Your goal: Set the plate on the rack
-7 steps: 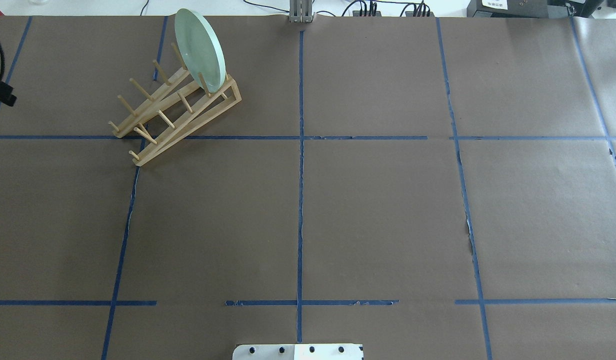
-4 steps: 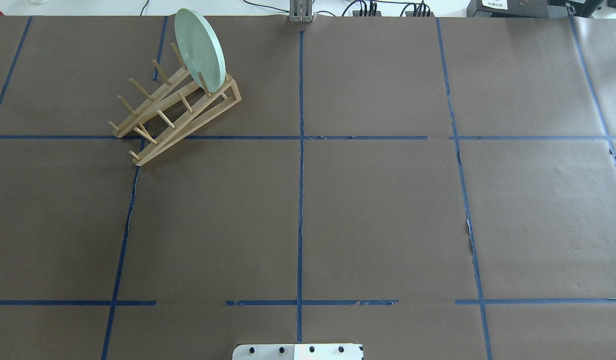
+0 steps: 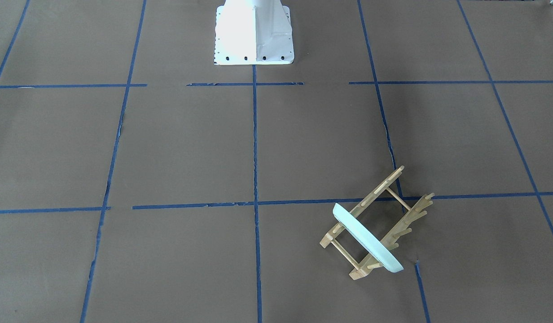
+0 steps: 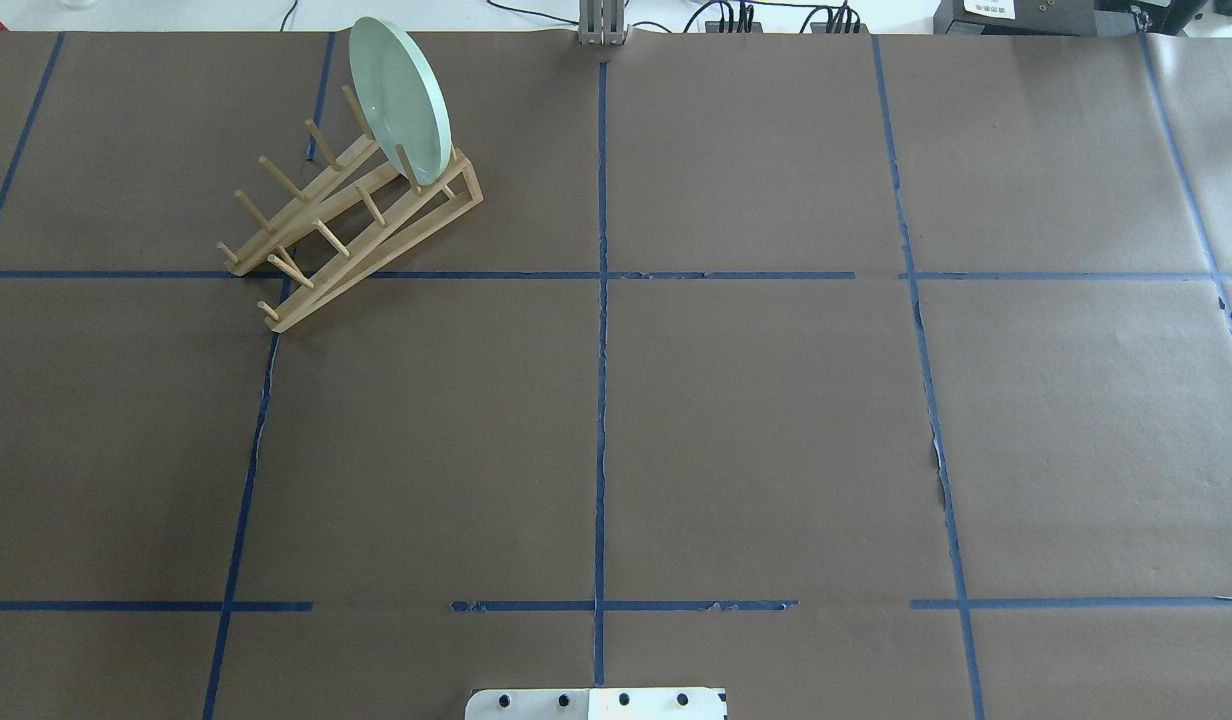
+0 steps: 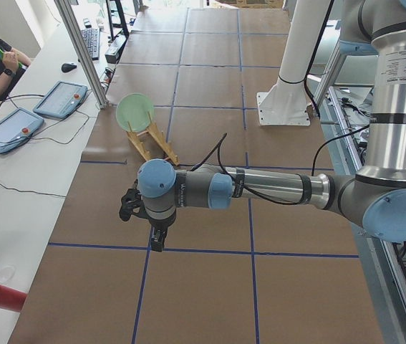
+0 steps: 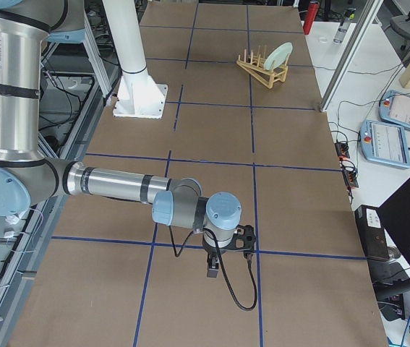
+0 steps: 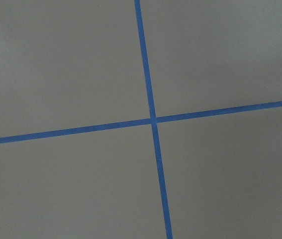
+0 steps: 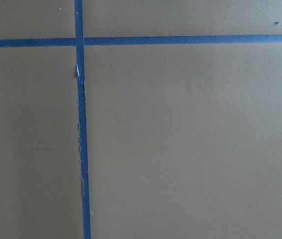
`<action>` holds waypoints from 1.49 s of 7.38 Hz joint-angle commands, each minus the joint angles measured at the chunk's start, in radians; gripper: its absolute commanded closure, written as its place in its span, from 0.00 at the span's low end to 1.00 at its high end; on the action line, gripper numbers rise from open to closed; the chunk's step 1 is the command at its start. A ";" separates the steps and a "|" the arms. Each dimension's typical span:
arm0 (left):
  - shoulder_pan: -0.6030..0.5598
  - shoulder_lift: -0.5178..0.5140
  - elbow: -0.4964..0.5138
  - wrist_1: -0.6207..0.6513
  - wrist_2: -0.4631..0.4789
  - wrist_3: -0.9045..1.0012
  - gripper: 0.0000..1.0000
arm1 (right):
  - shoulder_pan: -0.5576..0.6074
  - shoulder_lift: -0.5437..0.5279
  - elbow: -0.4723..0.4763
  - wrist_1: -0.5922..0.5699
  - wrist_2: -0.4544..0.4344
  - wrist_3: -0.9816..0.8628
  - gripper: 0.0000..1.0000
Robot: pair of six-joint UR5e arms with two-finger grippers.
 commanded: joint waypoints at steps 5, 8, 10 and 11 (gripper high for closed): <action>0.003 0.025 0.022 -0.004 0.085 -0.006 0.00 | -0.001 0.000 -0.001 0.000 0.000 0.000 0.00; 0.003 0.023 0.020 -0.007 0.083 -0.006 0.00 | 0.001 0.000 -0.001 0.000 0.000 0.000 0.00; 0.003 0.023 0.022 -0.009 0.083 -0.005 0.00 | -0.001 0.000 -0.001 0.000 0.000 0.000 0.00; 0.003 0.023 0.020 -0.009 0.080 -0.003 0.00 | -0.001 0.000 -0.001 0.000 0.000 0.000 0.00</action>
